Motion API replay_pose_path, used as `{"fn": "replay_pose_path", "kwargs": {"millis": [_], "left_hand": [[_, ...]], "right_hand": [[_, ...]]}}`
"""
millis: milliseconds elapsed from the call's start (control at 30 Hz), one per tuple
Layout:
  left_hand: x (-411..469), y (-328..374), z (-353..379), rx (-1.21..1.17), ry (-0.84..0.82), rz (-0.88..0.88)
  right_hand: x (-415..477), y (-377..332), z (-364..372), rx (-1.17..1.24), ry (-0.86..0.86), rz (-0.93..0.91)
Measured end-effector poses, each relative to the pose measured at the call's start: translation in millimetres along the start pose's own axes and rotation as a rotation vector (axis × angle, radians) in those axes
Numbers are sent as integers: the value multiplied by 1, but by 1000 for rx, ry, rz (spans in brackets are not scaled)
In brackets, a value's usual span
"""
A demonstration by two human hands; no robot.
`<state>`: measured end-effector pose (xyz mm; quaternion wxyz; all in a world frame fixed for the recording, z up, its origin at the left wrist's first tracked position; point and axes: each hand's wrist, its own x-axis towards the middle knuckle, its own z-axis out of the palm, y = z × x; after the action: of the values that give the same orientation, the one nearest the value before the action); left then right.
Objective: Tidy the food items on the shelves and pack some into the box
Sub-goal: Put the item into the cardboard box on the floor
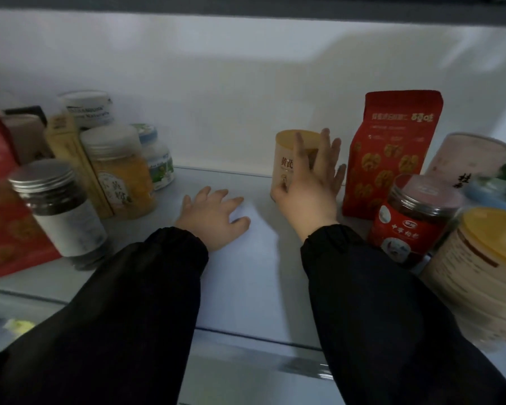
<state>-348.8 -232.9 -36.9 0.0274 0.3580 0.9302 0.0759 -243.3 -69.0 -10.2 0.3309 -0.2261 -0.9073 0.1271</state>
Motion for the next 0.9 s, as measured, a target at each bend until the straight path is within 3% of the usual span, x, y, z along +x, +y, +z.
{"fn": "replay_pose_path", "kwargs": {"millis": [100,200,267,367,500,633,733,900], "left_hand": [[-19,-1,-1,38,-37,-121],[-53,5,4,88,53,-218],[-80,8,10,98,152,-247],[-112,-2,14,-169,289,-210],[-148,-18,2,-583,682,-338],[-166,-43,-14,-764,1004,-617],[-166,-63,-19,-877,1037,-691],[-155,-73,-19,-865,924,-584]], "right_hand": [[-9,-14,3,34,30,-237],[-21,-34,7,144,-324,-453],[-31,-47,9,170,-607,-496],[-39,-61,11,174,-838,-453],[-49,-73,19,1,-833,-576],[-54,-77,21,-63,-853,-625],[-52,-77,21,-48,-850,-620],[-51,-73,24,16,-852,-591]]}}
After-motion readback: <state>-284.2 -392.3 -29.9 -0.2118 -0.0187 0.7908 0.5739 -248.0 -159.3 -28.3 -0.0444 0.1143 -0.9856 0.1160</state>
